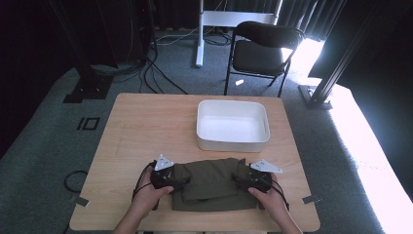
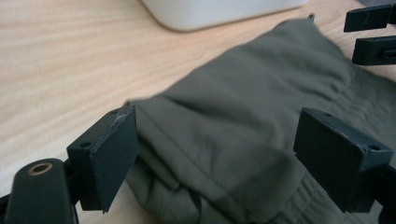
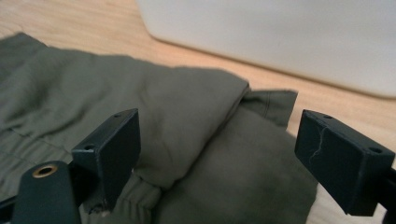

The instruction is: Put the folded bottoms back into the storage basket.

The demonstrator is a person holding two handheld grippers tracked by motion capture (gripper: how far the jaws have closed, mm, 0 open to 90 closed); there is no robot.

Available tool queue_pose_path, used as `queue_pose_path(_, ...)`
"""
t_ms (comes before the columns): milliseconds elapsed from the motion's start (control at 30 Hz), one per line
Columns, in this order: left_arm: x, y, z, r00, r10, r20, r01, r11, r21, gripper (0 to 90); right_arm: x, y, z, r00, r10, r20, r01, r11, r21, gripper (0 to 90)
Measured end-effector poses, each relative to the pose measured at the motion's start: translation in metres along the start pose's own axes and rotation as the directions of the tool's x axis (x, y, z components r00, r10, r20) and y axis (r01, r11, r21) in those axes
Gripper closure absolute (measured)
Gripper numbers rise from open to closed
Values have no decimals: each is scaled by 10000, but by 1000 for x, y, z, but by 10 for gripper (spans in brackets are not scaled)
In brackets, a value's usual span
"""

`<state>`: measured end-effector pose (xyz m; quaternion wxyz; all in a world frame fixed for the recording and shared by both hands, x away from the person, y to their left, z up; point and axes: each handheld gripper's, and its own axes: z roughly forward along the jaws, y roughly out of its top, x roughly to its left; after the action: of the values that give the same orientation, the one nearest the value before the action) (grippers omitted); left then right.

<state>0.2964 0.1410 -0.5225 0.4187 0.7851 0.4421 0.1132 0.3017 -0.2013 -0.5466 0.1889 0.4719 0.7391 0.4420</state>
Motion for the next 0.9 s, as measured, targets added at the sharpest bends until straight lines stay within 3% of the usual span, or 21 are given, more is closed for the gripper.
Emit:
queue_pose_path(100, 1, -7, 1, 10000, -45, -30, 46, 9998, 217, 156, 0, -6, 5, 10000, 53, 64, -55, 9998, 215, 142)
queue_pose_path(233, 3, -12, 2, 9990, -444, -18, 444, 9989, 162, 155, 0, -9, 7, 9998, 160, 99, -163, 9994, 307, 142)
queue_pose_path(400, 5, -15, 8, 9964, -845, 68, 843, 9960, 285, 156, -3, -10, 10, 9981, 616, 17, -616, 9963, 605, 136)
queue_pose_path(900, 6, -20, 18, 9925, -1205, 206, 1200, 9925, 239, 156, -5, -10, 12, 9969, 784, 110, -791, 9921, 975, 128)
